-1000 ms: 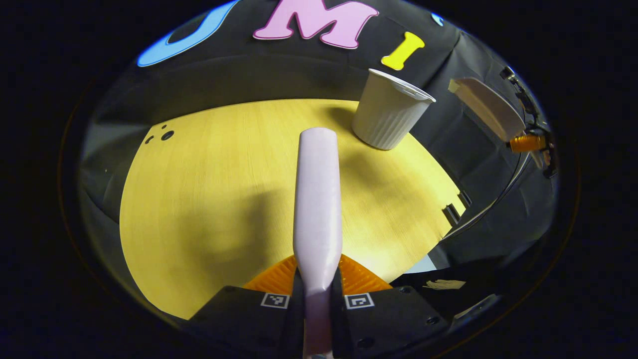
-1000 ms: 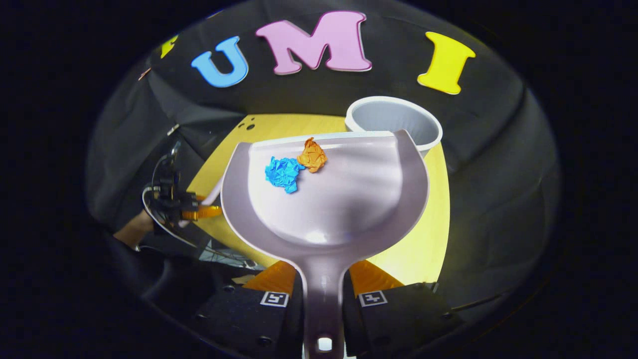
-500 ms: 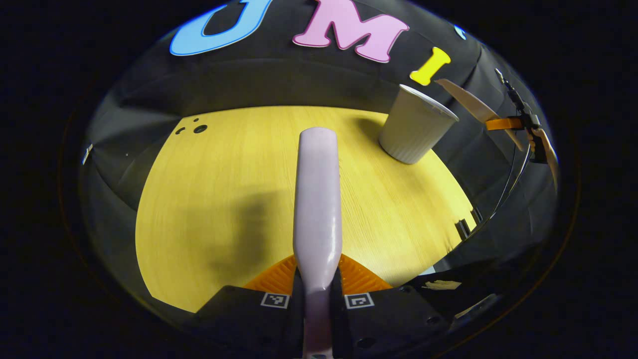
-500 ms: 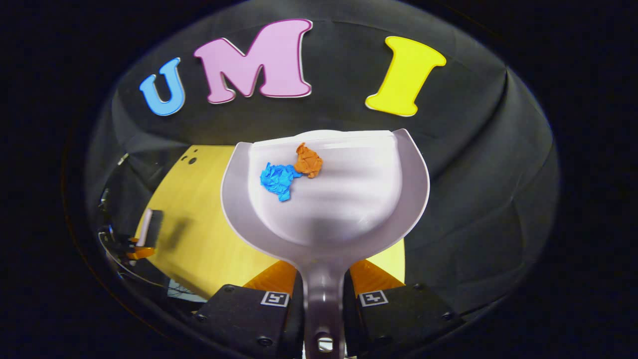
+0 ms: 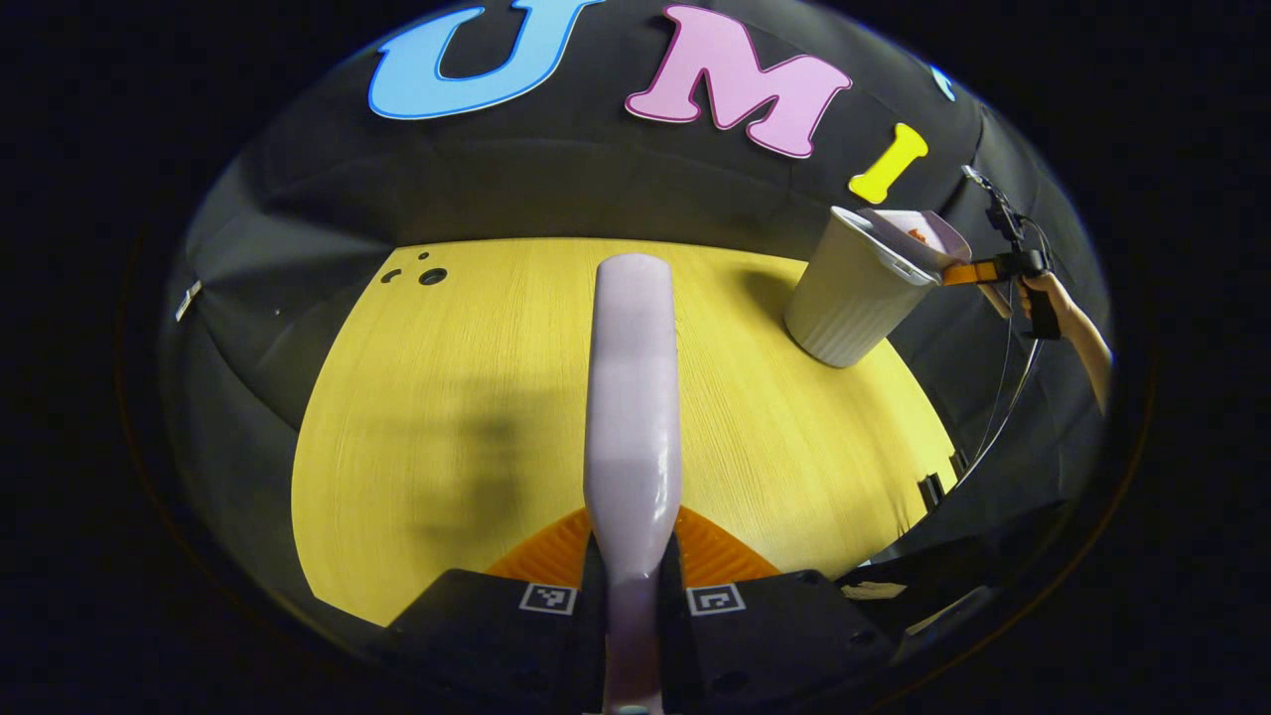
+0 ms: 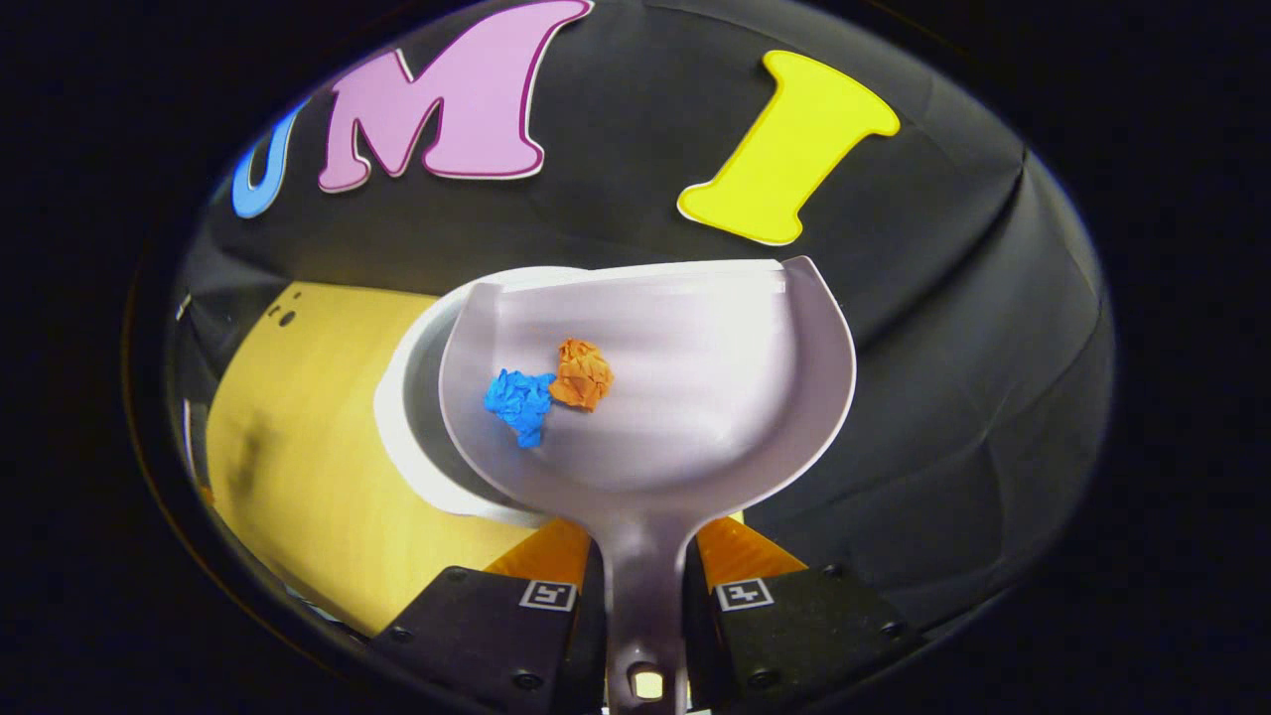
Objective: Pick up the small broom and dustpan from the desktop, sweep the trash into the dustpan with the broom, and then empty the trash into the garbage bin.
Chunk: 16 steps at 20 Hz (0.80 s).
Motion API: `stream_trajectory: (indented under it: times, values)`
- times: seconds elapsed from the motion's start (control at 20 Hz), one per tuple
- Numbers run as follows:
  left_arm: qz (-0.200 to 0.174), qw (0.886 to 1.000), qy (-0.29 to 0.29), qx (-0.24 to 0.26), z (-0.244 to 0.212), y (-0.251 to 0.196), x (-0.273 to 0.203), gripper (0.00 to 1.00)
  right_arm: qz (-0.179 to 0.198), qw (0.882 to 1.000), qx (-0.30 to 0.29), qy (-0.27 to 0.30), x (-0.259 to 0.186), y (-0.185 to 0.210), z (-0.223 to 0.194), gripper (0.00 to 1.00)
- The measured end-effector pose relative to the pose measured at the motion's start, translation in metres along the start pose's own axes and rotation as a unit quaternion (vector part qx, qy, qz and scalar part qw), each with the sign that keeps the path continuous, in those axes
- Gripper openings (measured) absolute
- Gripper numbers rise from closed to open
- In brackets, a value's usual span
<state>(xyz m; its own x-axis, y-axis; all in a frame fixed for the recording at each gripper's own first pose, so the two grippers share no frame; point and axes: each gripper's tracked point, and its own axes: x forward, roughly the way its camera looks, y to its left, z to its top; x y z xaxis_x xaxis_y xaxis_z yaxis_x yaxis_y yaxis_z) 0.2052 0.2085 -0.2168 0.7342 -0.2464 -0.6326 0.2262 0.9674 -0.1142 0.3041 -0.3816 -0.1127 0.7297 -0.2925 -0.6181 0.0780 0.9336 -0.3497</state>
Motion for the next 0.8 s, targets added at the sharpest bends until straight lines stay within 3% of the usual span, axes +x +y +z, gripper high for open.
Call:
stream_trajectory:
  times: [0.15, 0.2, 0.4, 0.8]
  values:
    - [-0.008, 1.0, 0.005, -0.007, -0.002, -0.004, 0.002, 0.29, -0.034, 0.999, -0.019, -0.001, 0.009, -0.009, 0.004, 0.36]
    - [-0.012, 1.0, 0.006, -0.007, -0.002, -0.007, 0.002, 0.26, -0.042, 0.999, -0.025, -0.001, 0.011, -0.012, 0.004, 0.36]
    - [-0.018, 1.0, 0.014, 0.002, -0.001, -0.013, 0.009, 0.26, -0.083, 0.992, -0.092, -0.013, 0.014, -0.02, 0.003, 0.36]
    - [-0.018, 1.0, 0.018, 0.006, -0.001, -0.009, 0.012, 0.26, -0.154, 0.96, -0.231, -0.037, 0.011, -0.027, 0.013, 0.36]
